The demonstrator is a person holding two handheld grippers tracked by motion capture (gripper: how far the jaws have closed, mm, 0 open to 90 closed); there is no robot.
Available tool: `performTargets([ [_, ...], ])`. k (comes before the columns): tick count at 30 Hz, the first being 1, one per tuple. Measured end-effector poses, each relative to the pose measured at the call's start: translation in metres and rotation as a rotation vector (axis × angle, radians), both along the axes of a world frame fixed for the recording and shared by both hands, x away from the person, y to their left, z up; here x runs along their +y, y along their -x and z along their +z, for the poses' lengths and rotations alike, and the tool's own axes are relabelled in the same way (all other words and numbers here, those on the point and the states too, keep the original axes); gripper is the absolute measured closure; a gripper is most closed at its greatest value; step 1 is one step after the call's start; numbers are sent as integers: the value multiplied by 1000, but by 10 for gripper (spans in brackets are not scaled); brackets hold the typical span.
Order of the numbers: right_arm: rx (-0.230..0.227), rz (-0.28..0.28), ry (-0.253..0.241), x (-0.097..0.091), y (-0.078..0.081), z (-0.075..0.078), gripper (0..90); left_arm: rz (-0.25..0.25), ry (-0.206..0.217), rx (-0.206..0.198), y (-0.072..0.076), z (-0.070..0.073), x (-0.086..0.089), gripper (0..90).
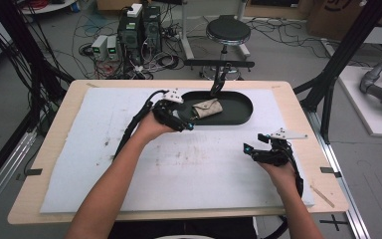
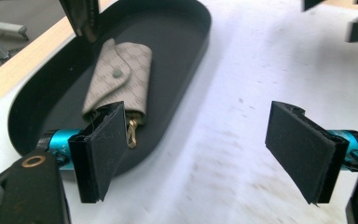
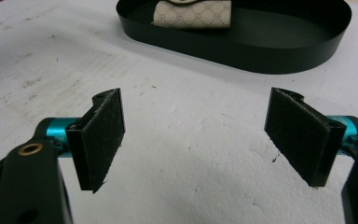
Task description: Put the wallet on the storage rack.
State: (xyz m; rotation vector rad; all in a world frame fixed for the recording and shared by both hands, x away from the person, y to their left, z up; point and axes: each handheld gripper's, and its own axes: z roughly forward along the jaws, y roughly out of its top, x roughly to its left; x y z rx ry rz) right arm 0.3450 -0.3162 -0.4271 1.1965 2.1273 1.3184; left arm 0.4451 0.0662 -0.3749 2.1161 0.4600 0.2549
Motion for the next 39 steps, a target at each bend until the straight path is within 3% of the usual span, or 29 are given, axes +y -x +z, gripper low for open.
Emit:
performTargets([
  [3, -3, 2, -3, 1, -1, 0, 205, 8, -1, -6, 14, -1, 11, 204],
  [9, -4, 6, 3, 4, -2, 1, 205, 17, 59, -14, 38, -1, 29, 165],
  [14, -5, 7, 3, 6, -3, 1, 205, 15, 36, -18, 54, -4, 37, 164],
  [17, -8, 7, 0, 6, -3, 1, 205, 12, 34, -16, 66, -10, 43, 158],
  [21, -8, 4, -7, 4, -4, 1, 204, 36, 71, -13, 82, -21, 57, 144],
  [25, -3, 8, -2, 5, -4, 1, 204, 65, 58, -20, 89, -25, 72, 143],
  [31, -1, 15, 4, 6, -5, 0, 205, 121, 79, -31, 99, -36, 92, 144],
  [39, 8, 24, -1, 8, -8, -3, 204, 190, 86, -22, 103, -49, 110, 144],
])
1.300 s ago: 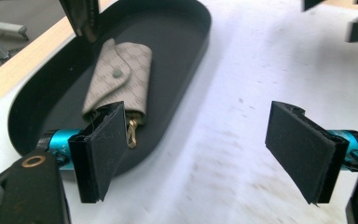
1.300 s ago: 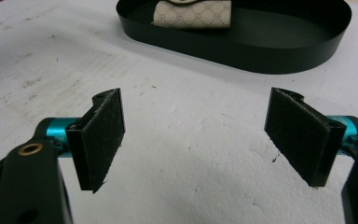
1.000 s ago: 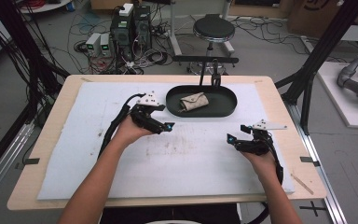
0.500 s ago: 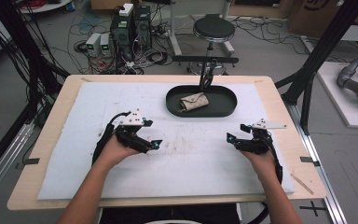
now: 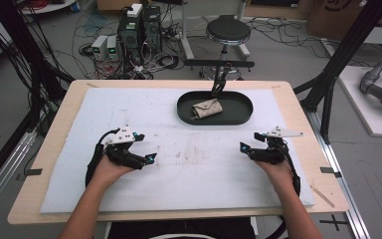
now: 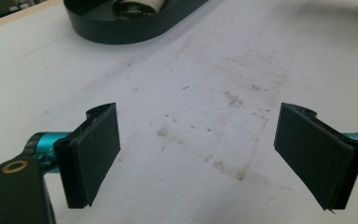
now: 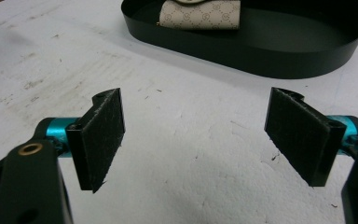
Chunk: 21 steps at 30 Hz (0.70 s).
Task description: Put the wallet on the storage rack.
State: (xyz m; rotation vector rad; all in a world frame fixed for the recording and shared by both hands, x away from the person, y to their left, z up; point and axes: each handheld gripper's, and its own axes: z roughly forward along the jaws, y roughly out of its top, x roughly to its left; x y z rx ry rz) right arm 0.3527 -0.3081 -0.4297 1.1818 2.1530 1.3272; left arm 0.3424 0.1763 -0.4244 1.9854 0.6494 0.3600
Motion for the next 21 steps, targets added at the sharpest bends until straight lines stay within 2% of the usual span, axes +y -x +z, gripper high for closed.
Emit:
performTargets([
  [8, 3, -9, -3, -2, 0, 0, 204, 37, 24, -11, 3, -1, 12, 144],
  [11, -8, -10, 0, -1, 0, 1, 204, 34, 37, -14, 5, 0, 13, 144],
  [21, -4, -10, 10, 0, -1, -1, 204, 31, 31, -6, 5, -2, 12, 144],
])
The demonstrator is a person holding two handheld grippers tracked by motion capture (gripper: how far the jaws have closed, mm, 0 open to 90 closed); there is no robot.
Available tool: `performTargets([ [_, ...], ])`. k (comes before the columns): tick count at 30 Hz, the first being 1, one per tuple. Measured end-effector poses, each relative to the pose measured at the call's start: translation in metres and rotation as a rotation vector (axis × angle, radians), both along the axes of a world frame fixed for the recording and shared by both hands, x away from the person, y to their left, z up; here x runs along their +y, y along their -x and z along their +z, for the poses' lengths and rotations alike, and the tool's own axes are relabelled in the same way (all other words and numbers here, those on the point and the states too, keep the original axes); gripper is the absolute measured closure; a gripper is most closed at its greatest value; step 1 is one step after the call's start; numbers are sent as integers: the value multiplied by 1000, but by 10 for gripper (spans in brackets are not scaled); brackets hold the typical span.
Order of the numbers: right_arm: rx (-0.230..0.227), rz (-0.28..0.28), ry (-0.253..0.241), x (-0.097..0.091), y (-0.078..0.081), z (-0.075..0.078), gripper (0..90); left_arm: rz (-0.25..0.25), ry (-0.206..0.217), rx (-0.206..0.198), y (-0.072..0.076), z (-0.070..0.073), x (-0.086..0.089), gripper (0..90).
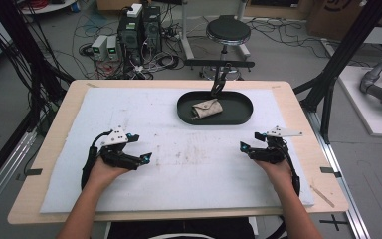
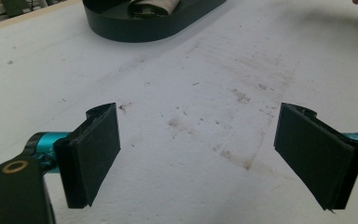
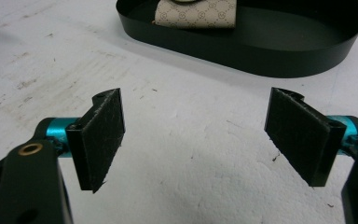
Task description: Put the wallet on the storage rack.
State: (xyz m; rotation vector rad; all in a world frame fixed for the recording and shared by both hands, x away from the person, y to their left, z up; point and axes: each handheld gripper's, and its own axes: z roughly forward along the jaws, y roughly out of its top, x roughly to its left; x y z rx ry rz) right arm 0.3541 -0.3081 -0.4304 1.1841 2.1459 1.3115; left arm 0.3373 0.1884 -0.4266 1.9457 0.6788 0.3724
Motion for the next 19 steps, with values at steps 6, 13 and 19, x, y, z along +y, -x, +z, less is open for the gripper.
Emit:
performTargets([
  [6, 0, -2, -1, 0, 0, 0, 204, 0, -4, -1, 1, 0, 0, 144],
  [13, 1, 1, 4, 0, -1, -1, 204, 5, -17, 5, 0, -2, -1, 144],
  [19, 1, 1, 4, 0, -1, -1, 204, 7, -21, 8, -1, -2, -1, 144],
])
